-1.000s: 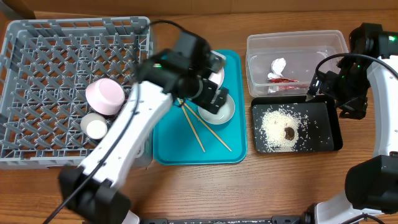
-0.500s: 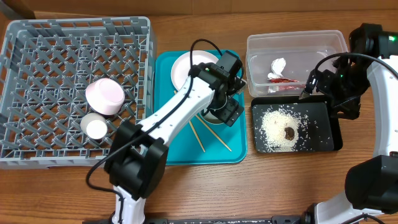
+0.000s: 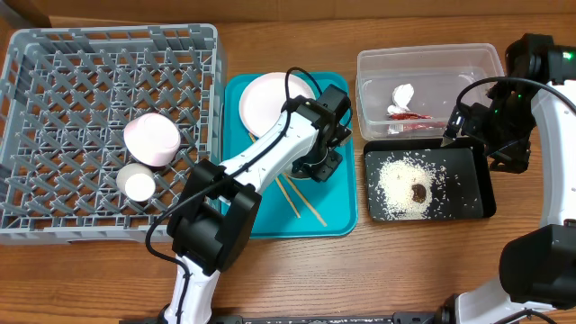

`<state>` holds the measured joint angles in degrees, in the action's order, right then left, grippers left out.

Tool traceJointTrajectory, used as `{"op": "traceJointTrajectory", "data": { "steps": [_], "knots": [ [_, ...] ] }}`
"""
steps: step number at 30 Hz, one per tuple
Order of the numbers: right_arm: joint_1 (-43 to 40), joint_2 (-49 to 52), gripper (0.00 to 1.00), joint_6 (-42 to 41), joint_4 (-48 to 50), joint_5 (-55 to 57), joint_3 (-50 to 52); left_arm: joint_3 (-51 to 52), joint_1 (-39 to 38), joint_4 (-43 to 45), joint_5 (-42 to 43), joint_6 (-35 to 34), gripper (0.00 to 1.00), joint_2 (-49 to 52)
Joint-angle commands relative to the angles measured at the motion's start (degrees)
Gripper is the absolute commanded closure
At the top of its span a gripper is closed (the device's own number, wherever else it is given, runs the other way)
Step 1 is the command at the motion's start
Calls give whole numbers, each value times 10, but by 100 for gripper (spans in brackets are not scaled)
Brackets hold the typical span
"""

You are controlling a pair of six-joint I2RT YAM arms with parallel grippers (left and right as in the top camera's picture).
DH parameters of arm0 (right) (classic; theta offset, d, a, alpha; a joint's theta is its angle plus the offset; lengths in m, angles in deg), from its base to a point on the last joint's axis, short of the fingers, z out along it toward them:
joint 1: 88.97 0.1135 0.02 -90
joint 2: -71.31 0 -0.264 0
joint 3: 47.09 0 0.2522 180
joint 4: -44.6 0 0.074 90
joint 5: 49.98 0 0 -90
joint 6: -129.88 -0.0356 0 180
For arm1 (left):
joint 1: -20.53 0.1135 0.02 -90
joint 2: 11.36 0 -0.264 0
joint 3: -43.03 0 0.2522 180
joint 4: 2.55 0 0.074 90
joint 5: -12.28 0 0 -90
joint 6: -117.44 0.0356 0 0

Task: Sort waste into correct bins and load items into the dishwasher
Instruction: 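Grasp the pale teal bowl on the tray with the left gripper, then place the teal bowl upside down in the back of the rack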

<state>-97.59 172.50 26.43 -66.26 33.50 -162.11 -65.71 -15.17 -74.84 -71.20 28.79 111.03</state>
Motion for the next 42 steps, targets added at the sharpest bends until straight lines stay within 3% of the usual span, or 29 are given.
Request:
{"op": "traceJointTrajectory", "data": {
  "steps": [1,4,9,17,25,29,37,42],
  "knots": [
    [-2,-18,0,-3,0,9,-16,-8,-3,-1,-10,-1,87,5],
    [-2,-18,0,-3,0,9,-16,-9,-3,-1,-10,-1,96,5],
    [-2,-18,0,-2,0,9,-16,-33,-3,-33,-9,-3,96,5],
    [-2,-18,0,-2,0,9,-16,-157,2,-125,-10,-4,96,-19],
    [-2,-18,0,-2,1,9,-16,-216,81,-140,2,-53,96,-93],
    [-2,-18,0,-2,1,9,-16,-216,159,-137,81,-44,96,-123],
    [-2,-18,0,-2,0,9,-16,-215,352,-136,362,67,96,-120],
    [-2,-18,0,-2,1,9,-16,-215,455,-118,453,79,96,-101]
  ]
}}
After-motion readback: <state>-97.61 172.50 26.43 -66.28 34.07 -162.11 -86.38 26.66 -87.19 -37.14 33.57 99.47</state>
